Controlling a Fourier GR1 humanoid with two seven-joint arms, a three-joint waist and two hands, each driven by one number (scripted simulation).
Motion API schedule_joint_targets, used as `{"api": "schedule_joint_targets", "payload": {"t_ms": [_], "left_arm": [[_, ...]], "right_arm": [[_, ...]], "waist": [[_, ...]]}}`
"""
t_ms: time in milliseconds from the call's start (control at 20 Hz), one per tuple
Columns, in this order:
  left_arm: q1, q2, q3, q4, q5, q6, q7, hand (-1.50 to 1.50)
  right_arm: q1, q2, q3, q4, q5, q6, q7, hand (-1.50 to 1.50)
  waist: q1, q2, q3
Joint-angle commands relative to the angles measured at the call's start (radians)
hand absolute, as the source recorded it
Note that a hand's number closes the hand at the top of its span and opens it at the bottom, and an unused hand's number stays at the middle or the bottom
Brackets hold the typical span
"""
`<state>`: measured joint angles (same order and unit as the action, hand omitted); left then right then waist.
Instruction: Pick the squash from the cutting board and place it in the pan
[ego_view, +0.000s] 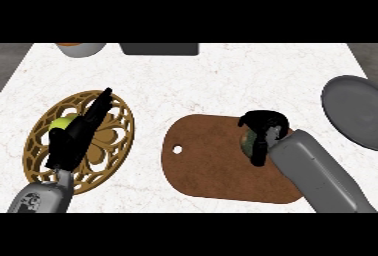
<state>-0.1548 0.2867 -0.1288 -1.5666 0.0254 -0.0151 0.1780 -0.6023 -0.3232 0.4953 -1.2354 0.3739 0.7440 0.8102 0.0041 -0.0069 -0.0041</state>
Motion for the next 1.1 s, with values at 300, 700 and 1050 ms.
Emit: {"api": "schedule_joint_targets", "payload": {"t_ms": [300,700,1050], "left_arm": [[-0.005,-0.037,0.03,-0.01,-0.036,-0.015,0.019,0.0],[0.068,-0.002,0.075,-0.052,-0.019,-0.015,0.025,0.0],[0.049,-0.018,0.06,-0.033,-0.023,-0.029,0.007,0.0]], "right_arm": [[0.129,0.017,-0.023,-0.091,0.106,0.02,-0.06,1.5],[0.332,-0.039,-0.06,-0.462,0.291,-0.375,-0.058,1.5],[0.499,-0.123,-0.029,-0.806,0.519,-0.6,-0.056,1.5]], "waist": [[-0.006,0.006,0.004],[-0.065,-0.017,0.006],[-0.057,-0.007,0.004]]}}
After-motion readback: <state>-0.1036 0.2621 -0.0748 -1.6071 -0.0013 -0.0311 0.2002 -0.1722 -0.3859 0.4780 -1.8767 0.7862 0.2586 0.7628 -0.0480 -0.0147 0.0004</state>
